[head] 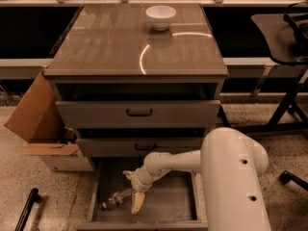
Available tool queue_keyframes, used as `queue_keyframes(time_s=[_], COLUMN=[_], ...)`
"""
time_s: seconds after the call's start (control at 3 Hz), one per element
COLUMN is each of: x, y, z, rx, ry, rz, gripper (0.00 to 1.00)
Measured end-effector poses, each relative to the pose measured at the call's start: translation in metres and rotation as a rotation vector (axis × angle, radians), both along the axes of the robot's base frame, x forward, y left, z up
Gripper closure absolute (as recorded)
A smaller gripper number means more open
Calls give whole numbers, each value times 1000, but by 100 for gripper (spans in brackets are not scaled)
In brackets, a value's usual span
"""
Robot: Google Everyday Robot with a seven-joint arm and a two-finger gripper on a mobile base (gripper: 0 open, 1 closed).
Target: Pick water bottle from bottom drawer and place on counter
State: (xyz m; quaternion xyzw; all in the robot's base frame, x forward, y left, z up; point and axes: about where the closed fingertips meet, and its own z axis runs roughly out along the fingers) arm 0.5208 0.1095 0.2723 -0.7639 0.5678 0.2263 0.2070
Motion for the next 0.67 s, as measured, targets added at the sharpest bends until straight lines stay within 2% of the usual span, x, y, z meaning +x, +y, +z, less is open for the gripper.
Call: queue_keyframes(time_s=[0.33, 0.67], x=[5, 8], y=[22, 42], z=[-29, -53], rx=[21, 30], ry=[-25, -35], rz=[30, 18], gripper=[0, 0])
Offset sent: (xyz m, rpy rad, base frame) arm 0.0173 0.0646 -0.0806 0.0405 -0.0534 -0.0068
